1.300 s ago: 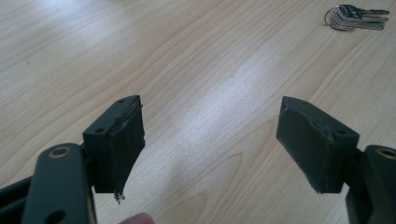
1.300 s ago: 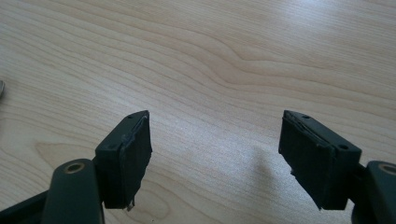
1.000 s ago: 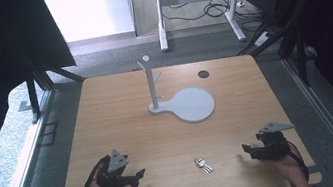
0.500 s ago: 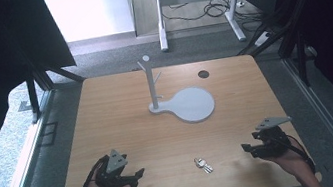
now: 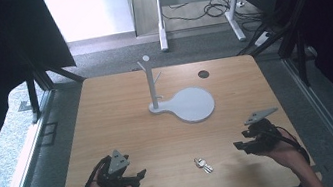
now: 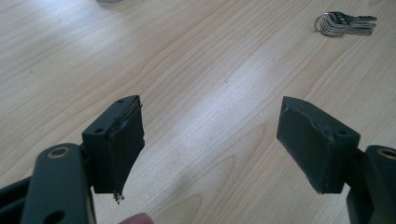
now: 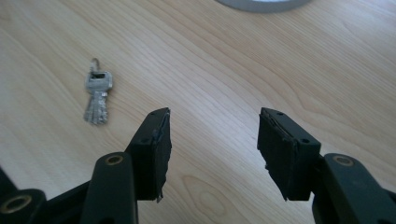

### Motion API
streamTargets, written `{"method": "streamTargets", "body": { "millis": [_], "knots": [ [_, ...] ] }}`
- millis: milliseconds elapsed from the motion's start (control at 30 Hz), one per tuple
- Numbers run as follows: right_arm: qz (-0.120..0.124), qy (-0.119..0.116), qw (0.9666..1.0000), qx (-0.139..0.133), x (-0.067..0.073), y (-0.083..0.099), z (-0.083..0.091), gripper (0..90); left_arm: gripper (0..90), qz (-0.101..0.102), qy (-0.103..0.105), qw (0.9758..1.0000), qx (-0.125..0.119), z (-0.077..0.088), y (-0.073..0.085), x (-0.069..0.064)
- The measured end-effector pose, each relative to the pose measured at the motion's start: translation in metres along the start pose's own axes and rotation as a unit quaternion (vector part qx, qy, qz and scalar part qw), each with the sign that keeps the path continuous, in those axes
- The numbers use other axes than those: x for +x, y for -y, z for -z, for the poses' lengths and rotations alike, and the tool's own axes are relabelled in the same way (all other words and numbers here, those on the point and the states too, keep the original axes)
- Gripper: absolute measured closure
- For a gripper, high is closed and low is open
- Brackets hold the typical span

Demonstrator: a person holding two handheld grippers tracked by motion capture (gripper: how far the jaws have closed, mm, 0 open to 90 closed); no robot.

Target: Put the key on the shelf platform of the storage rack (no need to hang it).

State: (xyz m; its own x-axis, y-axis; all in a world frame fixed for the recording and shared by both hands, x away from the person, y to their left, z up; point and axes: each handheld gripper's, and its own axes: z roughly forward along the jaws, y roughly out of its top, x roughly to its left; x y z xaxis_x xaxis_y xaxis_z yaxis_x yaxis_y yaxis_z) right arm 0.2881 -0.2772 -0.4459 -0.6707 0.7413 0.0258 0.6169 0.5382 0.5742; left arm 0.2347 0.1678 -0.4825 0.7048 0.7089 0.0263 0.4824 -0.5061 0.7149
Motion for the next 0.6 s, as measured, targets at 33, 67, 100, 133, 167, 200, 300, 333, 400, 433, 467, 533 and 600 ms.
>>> {"method": "streamTargets", "body": {
  "millis": [33,67,100,133,167,200,300,333,400,433,467,533,600],
  "knots": [
    [0.006,-0.002,1.0000,0.003,0.002,-0.004,0.000,45.4,23.2,0.000,0.000,1.0000,0.000,0.000,0.000,0.000],
    [0.011,-0.005,0.9999,0.007,0.004,-0.007,0.001,45.9,23.3,0.001,0.000,1.0000,0.000,0.000,0.000,0.000],
    [0.019,-0.007,0.9998,0.009,0.006,-0.010,0.001,47.0,23.2,0.001,0.000,1.0000,0.000,0.000,0.000,0.000],
    [0.025,-0.009,0.9996,0.010,0.008,-0.013,0.001,47.7,23.2,0.001,0.000,1.0000,-0.001,0.001,0.000,0.000],
    [0.032,-0.018,0.9992,0.015,0.011,-0.019,0.000,48.2,23.3,0.001,0.000,1.0000,-0.002,0.001,0.000,0.000],
    [0.035,-0.020,0.9990,0.017,0.012,-0.021,-0.002,48.5,23.2,0.001,0.000,1.0000,-0.003,0.001,0.000,0.000],
    [0.042,-0.025,0.9986,0.022,0.015,-0.028,-0.004,48.7,23.3,-0.001,0.000,1.0000,-0.002,0.001,0.000,0.000],
    [0.042,-0.025,0.9986,0.022,0.015,-0.028,-0.004,48.7,23.3,-0.001,0.000,1.0000,-0.002,0.001,0.000,0.000],
    [0.048,-0.026,0.9981,0.028,0.018,-0.035,-0.006,48.7,23.3,-0.001,0.000,1.0000,0.000,0.001,0.000,0.000],
    [0.048,-0.026,0.9981,0.028,0.018,-0.035,-0.006,48.7,23.3,-0.001,0.000,1.0000,0.000,0.000,0.000,0.000],
    [0.050,-0.025,0.9980,0.029,0.018,-0.037,-0.006,48.8,23.3,-0.001,0.000,1.0000,0.000,0.000,0.000,-0.001],
    [0.051,-0.024,0.9979,0.031,0.020,-0.042,-0.006,49.0,23.3,-0.001,0.001,1.0000,-0.001,0.000,0.000,-0.001],
    [0.053,-0.024,0.9976,0.038,0.021,-0.047,-0.006,49.4,23.2,0.000,0.002,1.0000,-0.001,0.001,0.000,0.000]
  ]
}}
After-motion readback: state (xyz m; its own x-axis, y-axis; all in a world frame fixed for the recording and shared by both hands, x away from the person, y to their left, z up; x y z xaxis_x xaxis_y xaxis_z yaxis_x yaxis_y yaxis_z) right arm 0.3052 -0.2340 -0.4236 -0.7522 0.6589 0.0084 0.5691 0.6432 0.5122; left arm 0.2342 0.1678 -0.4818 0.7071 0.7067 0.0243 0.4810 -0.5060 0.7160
